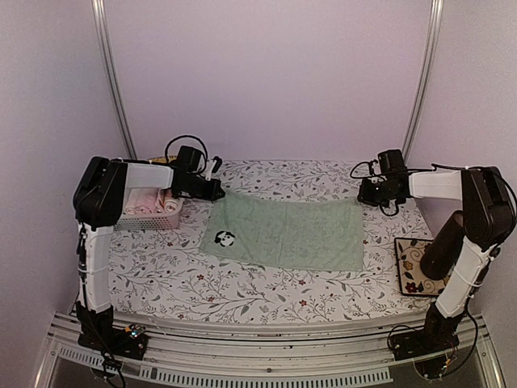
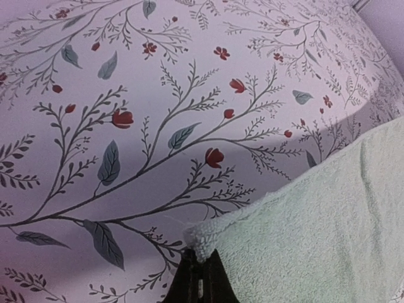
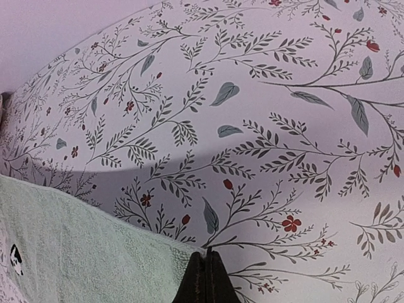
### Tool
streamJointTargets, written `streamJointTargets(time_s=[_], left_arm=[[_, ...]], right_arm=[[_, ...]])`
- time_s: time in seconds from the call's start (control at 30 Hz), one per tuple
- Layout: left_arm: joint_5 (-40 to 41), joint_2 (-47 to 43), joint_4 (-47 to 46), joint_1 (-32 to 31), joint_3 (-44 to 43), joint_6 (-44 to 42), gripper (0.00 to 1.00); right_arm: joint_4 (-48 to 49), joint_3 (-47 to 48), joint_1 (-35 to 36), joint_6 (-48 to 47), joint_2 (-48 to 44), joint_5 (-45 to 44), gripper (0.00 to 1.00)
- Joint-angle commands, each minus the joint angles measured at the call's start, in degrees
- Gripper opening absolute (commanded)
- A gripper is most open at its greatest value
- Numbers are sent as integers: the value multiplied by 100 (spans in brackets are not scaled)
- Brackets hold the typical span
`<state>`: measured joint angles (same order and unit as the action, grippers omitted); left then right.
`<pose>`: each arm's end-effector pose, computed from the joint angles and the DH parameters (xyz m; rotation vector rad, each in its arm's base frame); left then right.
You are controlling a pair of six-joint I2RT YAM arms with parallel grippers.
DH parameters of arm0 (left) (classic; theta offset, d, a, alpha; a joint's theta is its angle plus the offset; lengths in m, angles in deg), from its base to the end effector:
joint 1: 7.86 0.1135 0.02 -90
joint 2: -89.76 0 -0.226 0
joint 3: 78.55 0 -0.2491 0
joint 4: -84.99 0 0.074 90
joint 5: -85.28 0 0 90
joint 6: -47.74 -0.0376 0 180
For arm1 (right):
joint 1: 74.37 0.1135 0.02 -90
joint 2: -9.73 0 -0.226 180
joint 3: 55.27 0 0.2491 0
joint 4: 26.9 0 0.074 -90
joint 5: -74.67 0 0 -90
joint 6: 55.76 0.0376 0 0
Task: Roll the towels
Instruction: Pick up the towel from the center of the board, then fold the towel at the center of the board.
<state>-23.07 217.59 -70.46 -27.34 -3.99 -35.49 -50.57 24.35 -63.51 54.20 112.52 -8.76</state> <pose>0.4333 -0.1658 0.1170 0.4202 2.3828 -0.5961 0.3677 0.0749 0.1547 0.1370 2.4133 0.3877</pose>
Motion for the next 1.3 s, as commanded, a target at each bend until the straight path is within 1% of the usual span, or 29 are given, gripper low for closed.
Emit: streamJointTargets(time_s=[0.0,0.23,0.37,0.5,0.67,0.83,0.97,1.03,1.17,1.27], left_arm=[[64,-667,-588,145,465,-45,0],[-156,-1435,-1127,178,1526,-215,0],[-357,-1567,-1028,177,1769,-300,0],[-577,-1846,-1407,156,2263,-301,0],[-328,-2058,-1388,80,2529,-534,0],[142,-2243,-1422,-131,2877,-670,0],[395,-2313,-1732,-222,3121,-832,0],[243,-2336,-1798,-272,3149,-1027,0],[606,-2495,-1921,-518,3320,-1333,0],[749,-2681,-2278,-631,3621,-1477,0]], right_arm=[[7,-180,-63,-80,-562,115,1],[-146,-1179,-57,-42,-1456,534,1],[-235,-1670,-4,6,-1862,659,1],[-328,-2027,110,45,-2215,610,1],[-440,-2291,228,116,-2485,618,1],[-637,-2395,328,185,-2591,560,1],[-830,-2490,340,216,-2715,395,1],[-914,-2521,339,231,-2759,381,1],[-1012,-2660,377,282,-2839,425,2],[-1052,-2822,429,313,-2949,454,1]])
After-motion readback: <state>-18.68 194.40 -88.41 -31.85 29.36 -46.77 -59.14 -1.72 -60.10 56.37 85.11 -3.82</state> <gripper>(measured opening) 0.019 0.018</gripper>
